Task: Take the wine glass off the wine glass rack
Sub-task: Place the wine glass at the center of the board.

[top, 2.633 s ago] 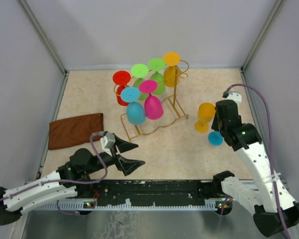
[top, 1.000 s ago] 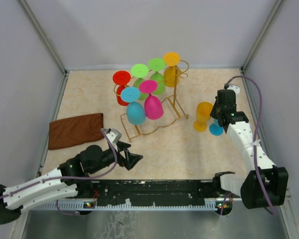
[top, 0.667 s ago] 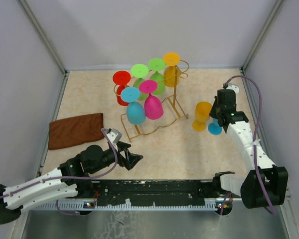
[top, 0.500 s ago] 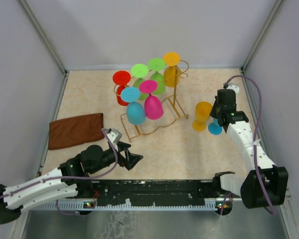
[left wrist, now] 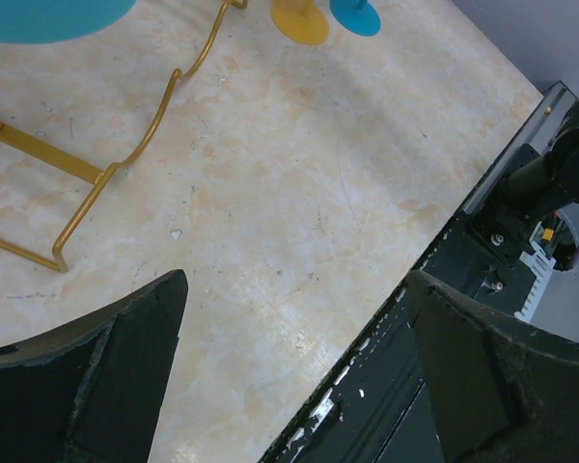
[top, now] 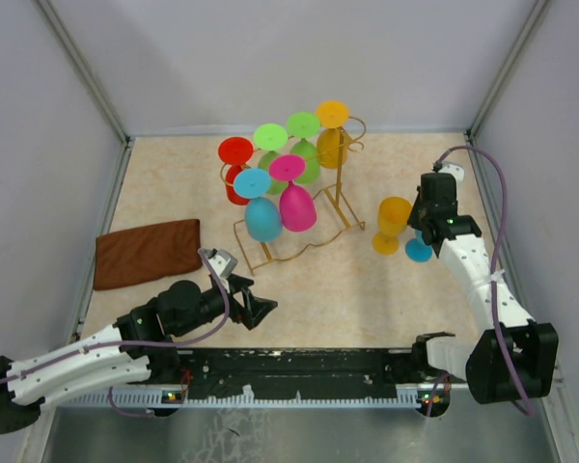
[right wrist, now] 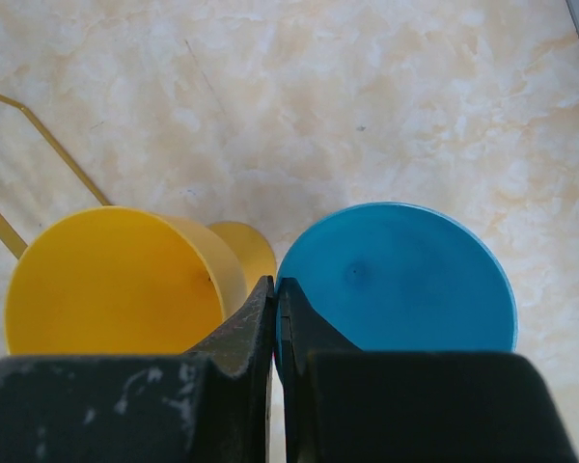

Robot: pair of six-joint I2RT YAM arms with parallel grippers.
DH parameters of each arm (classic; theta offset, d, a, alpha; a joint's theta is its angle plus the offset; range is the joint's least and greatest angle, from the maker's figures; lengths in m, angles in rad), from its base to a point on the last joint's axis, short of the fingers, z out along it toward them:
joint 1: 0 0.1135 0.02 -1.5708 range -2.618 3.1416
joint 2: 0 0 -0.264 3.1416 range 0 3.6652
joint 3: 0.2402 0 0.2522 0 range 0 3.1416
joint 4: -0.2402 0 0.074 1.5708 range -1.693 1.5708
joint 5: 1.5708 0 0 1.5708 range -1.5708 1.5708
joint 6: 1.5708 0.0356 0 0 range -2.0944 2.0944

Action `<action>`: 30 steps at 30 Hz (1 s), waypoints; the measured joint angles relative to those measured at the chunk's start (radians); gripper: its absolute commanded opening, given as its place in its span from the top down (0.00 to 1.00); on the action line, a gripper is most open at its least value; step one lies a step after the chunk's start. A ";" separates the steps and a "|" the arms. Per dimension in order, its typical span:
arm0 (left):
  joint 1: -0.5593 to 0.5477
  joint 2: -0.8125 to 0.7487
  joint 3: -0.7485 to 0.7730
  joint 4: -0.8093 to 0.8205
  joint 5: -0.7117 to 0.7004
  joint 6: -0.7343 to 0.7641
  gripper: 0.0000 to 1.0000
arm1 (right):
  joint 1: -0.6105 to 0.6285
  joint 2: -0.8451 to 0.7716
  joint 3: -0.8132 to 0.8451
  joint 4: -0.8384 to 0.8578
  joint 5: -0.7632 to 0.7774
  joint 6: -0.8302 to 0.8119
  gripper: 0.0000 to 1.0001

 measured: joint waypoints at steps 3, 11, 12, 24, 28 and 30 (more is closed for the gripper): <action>0.000 0.000 0.000 0.000 -0.004 0.000 0.00 | 0.000 0.000 0.000 0.000 -0.005 0.000 0.98; 0.000 0.005 0.000 -0.001 -0.030 0.002 0.00 | 0.000 0.000 0.001 -0.002 -0.022 -0.001 0.97; 0.000 0.005 0.000 -0.001 -0.032 0.003 0.00 | 0.000 0.000 0.002 -0.004 -0.022 -0.001 0.96; 0.002 0.002 0.011 -0.026 -0.043 0.003 0.00 | 0.000 -0.002 0.013 -0.036 -0.045 0.000 0.90; 0.002 -0.005 0.016 -0.034 -0.043 0.003 0.00 | 0.000 -0.004 0.013 -0.043 -0.045 -0.001 0.88; 0.002 -0.008 0.017 -0.041 -0.043 0.003 0.00 | 0.000 -0.008 0.013 -0.049 -0.045 -0.001 0.88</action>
